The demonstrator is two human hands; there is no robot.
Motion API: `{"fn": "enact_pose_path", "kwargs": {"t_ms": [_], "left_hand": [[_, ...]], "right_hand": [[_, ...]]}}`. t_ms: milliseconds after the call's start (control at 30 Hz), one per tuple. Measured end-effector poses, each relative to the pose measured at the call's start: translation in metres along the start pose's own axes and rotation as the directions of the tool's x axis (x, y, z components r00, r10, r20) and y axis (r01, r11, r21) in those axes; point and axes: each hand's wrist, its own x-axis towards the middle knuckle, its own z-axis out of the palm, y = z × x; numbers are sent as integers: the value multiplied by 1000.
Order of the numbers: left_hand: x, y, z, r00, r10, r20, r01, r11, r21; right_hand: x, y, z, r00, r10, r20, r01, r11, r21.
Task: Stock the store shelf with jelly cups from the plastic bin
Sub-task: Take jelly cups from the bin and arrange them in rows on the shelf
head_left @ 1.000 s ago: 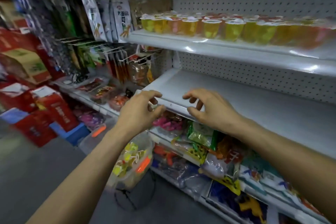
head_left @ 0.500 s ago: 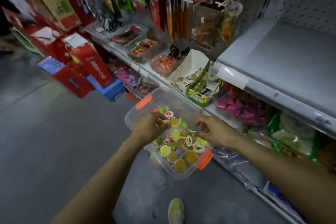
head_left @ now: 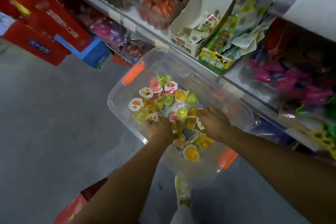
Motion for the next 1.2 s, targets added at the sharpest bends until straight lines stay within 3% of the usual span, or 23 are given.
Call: {"fn": "enact_pose_path", "kwargs": {"t_ms": [167, 300, 500, 633, 700, 800, 933, 1067, 1200], "left_hand": [[17, 7, 17, 1000, 27, 8, -28, 982, 185], [18, 10, 13, 999, 39, -1, -38, 986, 163], [18, 11, 14, 998, 54, 21, -56, 990, 128], [8, 11, 6, 1000, 27, -1, -27, 1000, -11], [-2, 7, -4, 999, 21, -25, -25, 981, -191], [-32, 6, -24, 995, 66, -75, -97, 822, -562], [-90, 22, -46, 993, 2, -114, -103, 453, -886], [-164, 55, -63, 987, -34, -159, -148, 217, -965], [-248, 102, -73, 971, -21, -238, -234, 127, -964]], "right_hand": [[17, -4, 30, 990, -50, -130, 28, 986, -165], [25, -5, 42, 993, -50, -111, 23, 972, -234], [44, -5, 58, 990, -105, -94, 88, 981, -171], [19, -6, 20, 979, -55, -196, 28, 990, -138], [7, -2, 14, 982, -11, -190, 22, 998, 52], [-18, 3, 1, 971, 130, -200, -12, 863, 505], [-72, 14, -23, 934, 275, -229, 20, 598, 801], [-147, 33, -49, 893, 353, -281, 149, 358, 922], [-245, 63, -70, 862, 374, -343, 237, 302, 923]]}}
